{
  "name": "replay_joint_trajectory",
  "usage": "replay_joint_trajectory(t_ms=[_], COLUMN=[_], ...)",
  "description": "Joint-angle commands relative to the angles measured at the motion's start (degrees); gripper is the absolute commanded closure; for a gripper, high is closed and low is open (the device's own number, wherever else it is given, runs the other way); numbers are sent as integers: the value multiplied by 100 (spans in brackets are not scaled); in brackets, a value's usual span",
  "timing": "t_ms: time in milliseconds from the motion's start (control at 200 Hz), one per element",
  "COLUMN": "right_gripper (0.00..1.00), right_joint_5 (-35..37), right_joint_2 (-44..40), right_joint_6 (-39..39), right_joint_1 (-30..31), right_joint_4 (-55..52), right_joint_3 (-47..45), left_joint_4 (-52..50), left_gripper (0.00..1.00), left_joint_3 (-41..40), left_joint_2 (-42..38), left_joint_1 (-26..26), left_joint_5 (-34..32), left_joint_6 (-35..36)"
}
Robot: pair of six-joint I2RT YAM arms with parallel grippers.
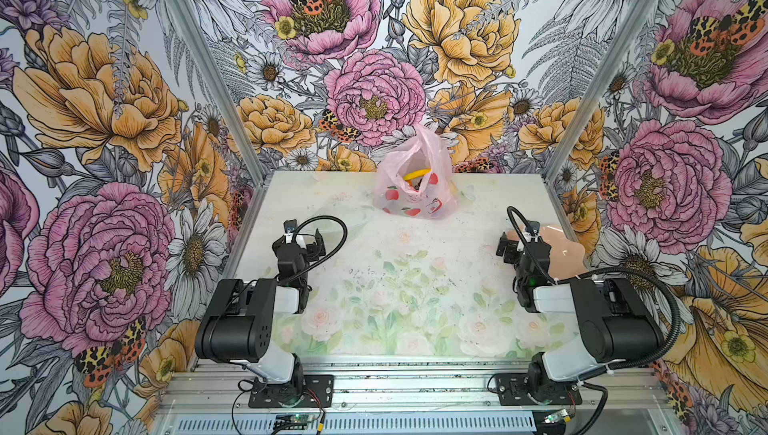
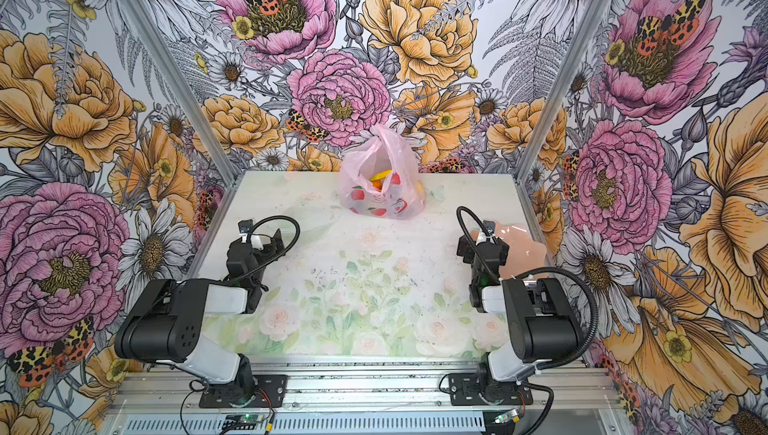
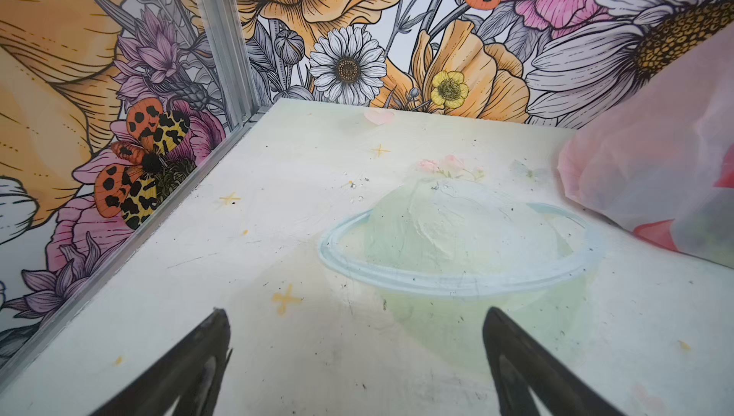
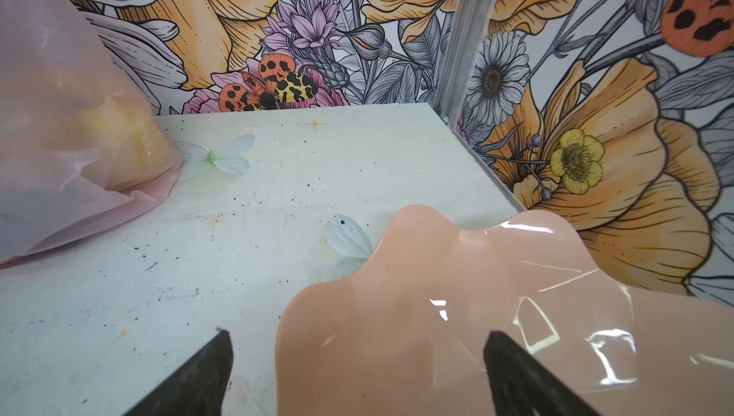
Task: Take fruits out of the plastic bag
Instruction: Move the plastic bag to the top-center of the table.
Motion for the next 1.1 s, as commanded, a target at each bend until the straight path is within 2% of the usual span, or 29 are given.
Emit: replay_joint_trajectory(t_ms=[0,851,1026,1096], right_gripper=[0,0,1,1], right_joint_5=[-44,-45,-269,-69], right_joint_2=[-31,-44,-431,-923], right_joint_6=[-61,-62,-264,-401], right_joint_1=[-10,-14,70,222], right_joint_4=[139,171,177,-148], right_joint_3=[103,89,-97,-142], left_joint_4=[54,73,517,260], left_gripper=[1,1,1,1], left_joint_3=[86,69,-304,-377], left_joint_2=[-42,-40,-430,-895], left_joint_1=[29,87,-379,-774], left_joint_5=[126,253,-203,-989], left_joint_6=[32,-6,407,617])
